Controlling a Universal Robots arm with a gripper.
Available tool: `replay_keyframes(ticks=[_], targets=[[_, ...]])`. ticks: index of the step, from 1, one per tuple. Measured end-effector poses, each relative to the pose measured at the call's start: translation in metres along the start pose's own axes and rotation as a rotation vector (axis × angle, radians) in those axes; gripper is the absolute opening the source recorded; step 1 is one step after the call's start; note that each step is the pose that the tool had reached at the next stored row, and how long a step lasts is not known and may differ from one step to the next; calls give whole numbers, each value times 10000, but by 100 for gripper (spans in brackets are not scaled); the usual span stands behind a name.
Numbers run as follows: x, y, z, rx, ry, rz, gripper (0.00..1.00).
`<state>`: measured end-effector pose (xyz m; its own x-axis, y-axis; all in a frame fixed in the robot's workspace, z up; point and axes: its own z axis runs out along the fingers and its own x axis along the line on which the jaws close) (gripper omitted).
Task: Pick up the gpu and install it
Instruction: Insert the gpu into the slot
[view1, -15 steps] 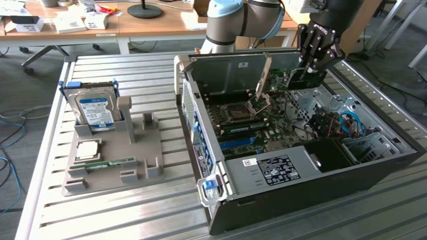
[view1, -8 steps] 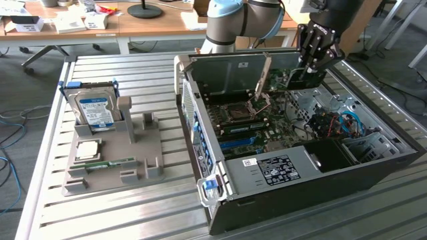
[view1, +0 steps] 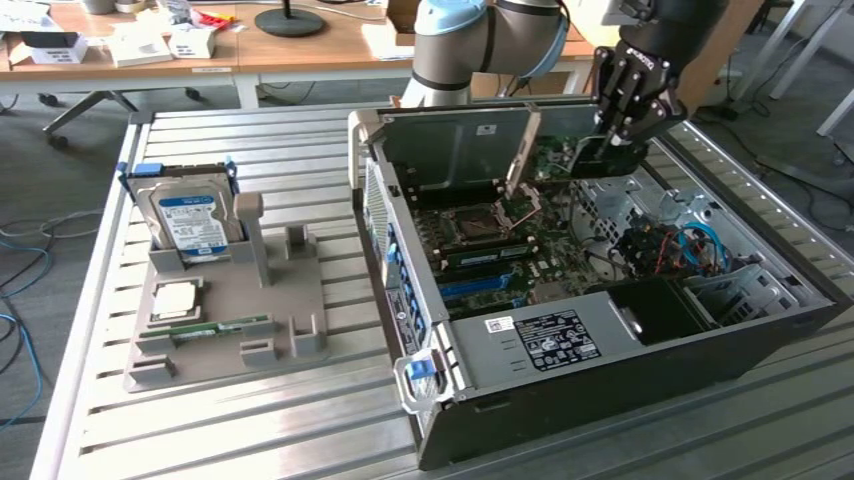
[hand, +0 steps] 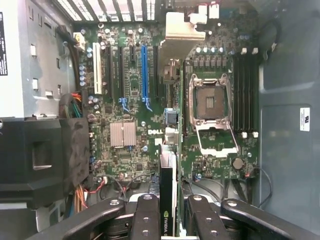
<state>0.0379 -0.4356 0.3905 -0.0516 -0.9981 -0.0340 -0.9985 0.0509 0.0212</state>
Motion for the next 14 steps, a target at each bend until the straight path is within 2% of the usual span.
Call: replay_keyframes(ticks=[3,6,14], targets=[[3,-1,4,-143,5,4,26],[5,-1,16,-216,9,8,26],[8,-5,86,-224,11,-49,26]])
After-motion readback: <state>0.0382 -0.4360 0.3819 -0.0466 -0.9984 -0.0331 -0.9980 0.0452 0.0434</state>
